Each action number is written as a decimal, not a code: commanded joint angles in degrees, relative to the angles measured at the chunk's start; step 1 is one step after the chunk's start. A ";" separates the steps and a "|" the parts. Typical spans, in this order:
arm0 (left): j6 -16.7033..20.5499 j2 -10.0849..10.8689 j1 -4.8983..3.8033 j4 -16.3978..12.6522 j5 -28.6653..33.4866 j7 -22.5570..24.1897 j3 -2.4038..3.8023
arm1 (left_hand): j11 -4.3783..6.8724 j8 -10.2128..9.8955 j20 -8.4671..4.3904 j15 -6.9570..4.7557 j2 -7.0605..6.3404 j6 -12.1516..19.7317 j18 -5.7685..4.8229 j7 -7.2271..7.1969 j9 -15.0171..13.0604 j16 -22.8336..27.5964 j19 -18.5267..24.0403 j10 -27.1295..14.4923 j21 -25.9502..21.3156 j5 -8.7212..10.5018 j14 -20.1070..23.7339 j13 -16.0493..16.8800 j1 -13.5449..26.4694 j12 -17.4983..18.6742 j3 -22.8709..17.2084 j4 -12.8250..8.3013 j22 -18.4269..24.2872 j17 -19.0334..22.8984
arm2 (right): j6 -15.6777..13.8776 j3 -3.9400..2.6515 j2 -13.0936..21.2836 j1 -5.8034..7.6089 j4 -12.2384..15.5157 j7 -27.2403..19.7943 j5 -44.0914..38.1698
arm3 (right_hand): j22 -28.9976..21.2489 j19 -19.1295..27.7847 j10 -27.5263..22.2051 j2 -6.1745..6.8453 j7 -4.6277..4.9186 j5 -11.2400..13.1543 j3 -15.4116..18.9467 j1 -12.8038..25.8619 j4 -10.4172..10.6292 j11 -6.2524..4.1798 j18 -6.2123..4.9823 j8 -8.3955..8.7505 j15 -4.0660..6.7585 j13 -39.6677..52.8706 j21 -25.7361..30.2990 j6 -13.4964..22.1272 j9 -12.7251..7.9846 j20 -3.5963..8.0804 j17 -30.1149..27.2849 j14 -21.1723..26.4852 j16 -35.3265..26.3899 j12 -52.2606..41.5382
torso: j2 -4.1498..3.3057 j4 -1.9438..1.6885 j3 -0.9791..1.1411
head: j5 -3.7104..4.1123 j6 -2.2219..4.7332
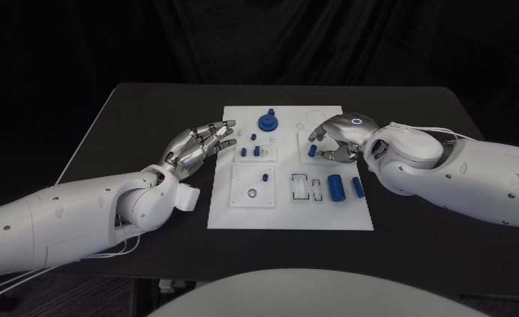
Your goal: Assemble the parts on the task board
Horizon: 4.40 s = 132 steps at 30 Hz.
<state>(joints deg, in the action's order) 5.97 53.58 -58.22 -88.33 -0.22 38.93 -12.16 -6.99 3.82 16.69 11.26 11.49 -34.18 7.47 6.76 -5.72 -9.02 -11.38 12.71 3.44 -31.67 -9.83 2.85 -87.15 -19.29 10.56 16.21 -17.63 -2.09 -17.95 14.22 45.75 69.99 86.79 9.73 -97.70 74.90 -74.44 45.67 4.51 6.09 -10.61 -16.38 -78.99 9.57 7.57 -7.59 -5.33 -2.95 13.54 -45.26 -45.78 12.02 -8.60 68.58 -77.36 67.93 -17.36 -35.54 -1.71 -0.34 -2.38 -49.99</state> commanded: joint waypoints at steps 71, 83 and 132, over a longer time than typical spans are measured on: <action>-0.86 -0.74 1.58 1.70 0.20 5.90 0.06 | -0.25 0.02 -0.26 0.70 1.12 -0.08 -0.26 0.81 -0.02 -0.23 1.43 -0.88 -0.74 -0.87 0.39 -0.02 -1.00 0.16 -1.16 -0.07 1.13 -0.02 | -9.77 -0.08 -1.20 0.24 0.45 -2.04 6.92 | 6.61 -3.88 16.75 -0.05 1.16 -0.85 -4.33 -6.74 -2.63 -3.62 1.10 -6.72 3.17 -1.52 -6.97 -13.87 6.27 2.83 2.32 -3.36 2.94 -0.03 | 0.05 0.00 0.00 | -0.62 -0.01; -0.83 -0.69 1.60 1.54 0.20 5.63 0.06 | -0.27 0.06 -0.25 0.86 1.15 -0.23 -0.15 0.89 -0.04 -0.30 1.64 -0.91 -0.82 -0.81 0.36 -0.02 -0.96 0.16 -1.20 0.02 1.34 -0.04 | -9.58 -0.08 -0.05 2.61 4.93 -1.59 6.93 | 6.60 -3.88 16.86 -0.03 1.25 -1.04 -4.41 -7.02 -2.84 -3.59 1.10 -6.65 3.16 -1.61 -6.97 -13.67 6.48 2.86 2.28 -3.37 2.88 0.27 | 0.06 -0.02 -0.02 | -1.10 -0.01; -1.43 -1.28 1.65 1.56 0.20 5.39 0.06 | -0.43 0.14 -0.15 0.98 1.54 -0.42 0.14 1.06 -0.07 -0.34 1.86 -0.97 -0.88 -0.59 0.55 -0.02 -0.38 0.11 -1.20 0.39 1.45 -0.02 | -0.29 -0.05 -13.02 -4.94 6.34 -3.65 -8.77 | 6.30 -3.14 17.86 -0.03 1.32 0.88 -4.30 -7.68 -3.50 -3.58 0.91 -6.51 3.10 -1.86 -5.74 -13.59 7.72 2.82 1.34 -2.65 1.69 1.66 | 0.06 0.03 -0.02 | -1.46 -0.01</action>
<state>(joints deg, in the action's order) 5.39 52.44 -56.66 -86.70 -0.21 38.94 -12.15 -7.21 3.82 16.47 12.08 12.49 -34.60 7.51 7.58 -5.75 -9.03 -9.97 12.10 2.77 -32.18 -9.44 2.85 -87.65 -19.29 9.45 16.36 -16.26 -2.09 -18.86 14.20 32.82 65.22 93.16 6.26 -105.45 74.90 -77.91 63.05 4.60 7.40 -9.87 -20.71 -86.07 6.31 3.89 -7.59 -11.70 0.10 11.62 -51.19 -58.94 19.71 -5.93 70.02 -80.46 69.82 -15.90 -35.51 -1.70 -0.35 -3.82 -49.99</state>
